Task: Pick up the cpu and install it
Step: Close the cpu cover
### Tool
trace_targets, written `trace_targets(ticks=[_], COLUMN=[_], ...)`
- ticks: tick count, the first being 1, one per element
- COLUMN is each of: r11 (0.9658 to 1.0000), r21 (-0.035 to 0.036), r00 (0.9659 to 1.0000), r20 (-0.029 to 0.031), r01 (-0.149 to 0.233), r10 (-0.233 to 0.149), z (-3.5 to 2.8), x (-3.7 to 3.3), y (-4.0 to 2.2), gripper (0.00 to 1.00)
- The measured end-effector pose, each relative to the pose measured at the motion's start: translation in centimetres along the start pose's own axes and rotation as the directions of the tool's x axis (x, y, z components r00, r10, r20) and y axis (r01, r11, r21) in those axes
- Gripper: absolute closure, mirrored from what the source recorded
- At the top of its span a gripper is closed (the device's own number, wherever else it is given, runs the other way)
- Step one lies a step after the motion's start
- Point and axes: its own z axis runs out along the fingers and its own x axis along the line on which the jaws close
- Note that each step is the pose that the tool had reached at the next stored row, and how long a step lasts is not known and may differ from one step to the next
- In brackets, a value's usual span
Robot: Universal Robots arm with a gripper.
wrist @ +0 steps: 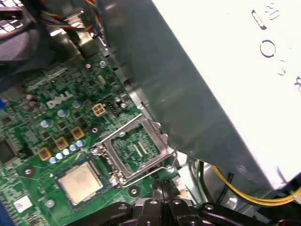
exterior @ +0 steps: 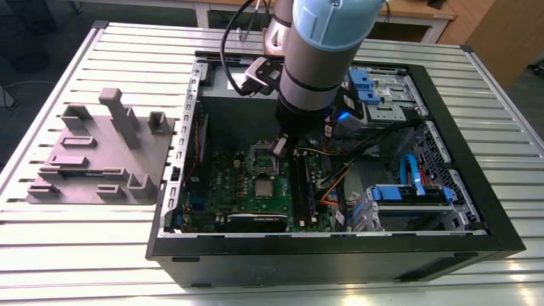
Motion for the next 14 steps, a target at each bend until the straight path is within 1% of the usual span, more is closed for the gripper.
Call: trace_targets(ticks=[2, 5, 7, 9, 12, 14], r11=[1.0000, 1.0000, 1.0000, 0.9999, 0.9990, 0.9989], r21=[-0.0006, -0.0018, -0.0031, -0.0046, -0.0083, -0.0086], r00=[1.0000, 1.0000, 1.0000, 0.9999, 0.9990, 0.9989], r20=[0.0009, 0.0023, 0.0035, 0.0027, -0.0007, -0.0008], r01=[0.000, 0.001, 0.004, 0.015, 0.045, 0.047], r10=[0.000, -0.001, -0.004, -0.015, -0.045, -0.047], z=[0.15, 0.37, 0.48, 0.58, 0.68, 0.73], x=[-0.33, -0.85, -1.06, -1.15, -1.19, -1.31], y=[-0.03, 0.18, 0.29, 0.35, 0.38, 0.38], gripper=[0.90, 0.90, 0.90, 0.90, 0.90, 0.90])
